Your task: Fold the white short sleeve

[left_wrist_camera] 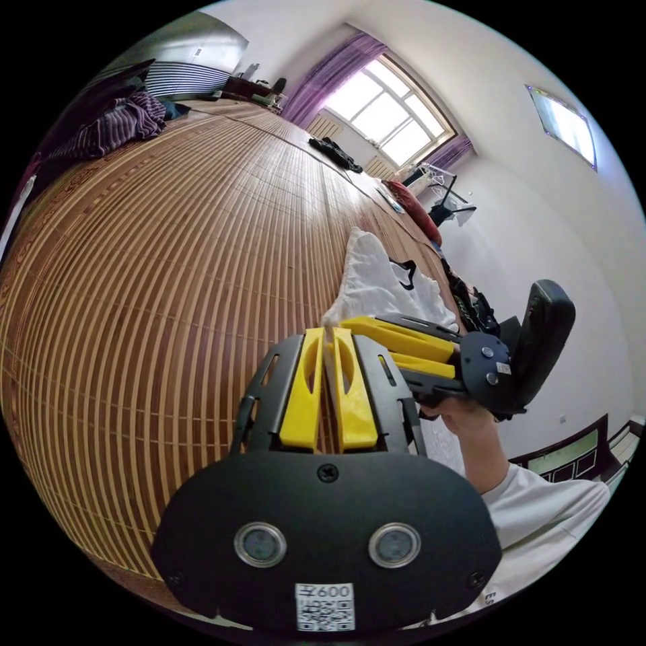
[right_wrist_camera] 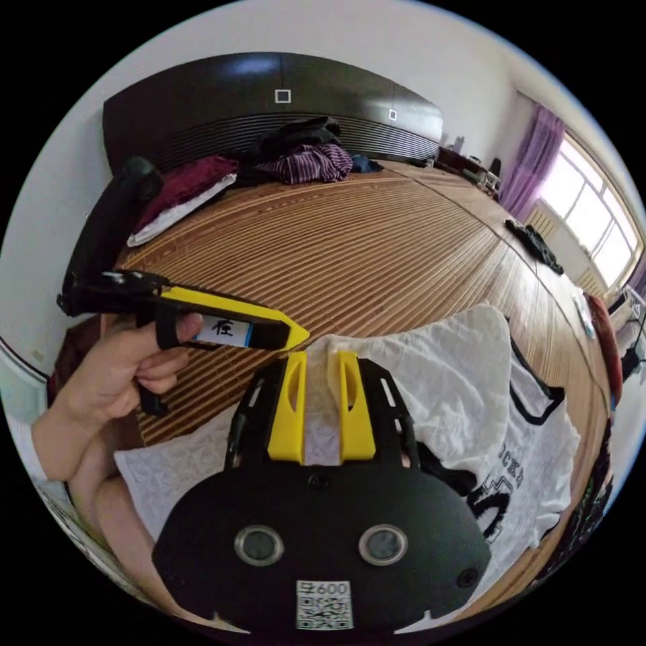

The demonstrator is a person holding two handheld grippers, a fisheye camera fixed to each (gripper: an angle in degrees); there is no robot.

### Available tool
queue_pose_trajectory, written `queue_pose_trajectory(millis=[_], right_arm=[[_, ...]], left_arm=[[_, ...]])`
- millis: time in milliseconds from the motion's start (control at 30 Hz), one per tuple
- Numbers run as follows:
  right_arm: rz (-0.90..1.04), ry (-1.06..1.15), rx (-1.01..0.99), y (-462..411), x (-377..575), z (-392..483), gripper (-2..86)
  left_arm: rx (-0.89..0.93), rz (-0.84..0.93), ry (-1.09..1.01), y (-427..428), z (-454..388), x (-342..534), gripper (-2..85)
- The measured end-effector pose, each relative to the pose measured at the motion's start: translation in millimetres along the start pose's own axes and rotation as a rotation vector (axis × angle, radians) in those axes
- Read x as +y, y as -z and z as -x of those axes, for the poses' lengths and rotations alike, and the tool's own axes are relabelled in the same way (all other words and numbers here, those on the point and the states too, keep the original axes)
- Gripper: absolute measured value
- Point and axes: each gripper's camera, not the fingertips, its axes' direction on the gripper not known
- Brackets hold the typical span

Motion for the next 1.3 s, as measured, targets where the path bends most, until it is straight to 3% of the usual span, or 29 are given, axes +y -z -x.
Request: queue_pose_trajectory(millis=[200, 433, 533, 833, 1133, 1300], right_arm=[[-0.112, 0.023, 0.02, 29, 27, 1, 8.4], [0.037, 0.035, 0.053, -9, 18, -14, 5.7], [-0.047, 0.042, 0.033, -4, 14, -20, 5.6], [-0.033, 0.026, -0.043, 11, 16, -27, 10.9], [-0.067, 0.075, 0.012, 20, 12, -22, 11.4], [-0.063, 0.08, -0.009, 15, -1, -23, 11.6]], left_arm=[[-0.009, -0.008, 0.011, 18, 3, -6, 2.1], [-0.004, -0.011, 0.032, 38, 8, -9, 2.0], [-0.007, -0.007, 0.029, 44, 6, -10, 2.0], [-0.005, -0.01, 0.049, 65, 7, -9, 2.1], [-0.03, 0.002, 0.014, 82, -8, -4, 1.7], [0.13, -0.11, -0.121, 105, -24, 2, 1.0]])
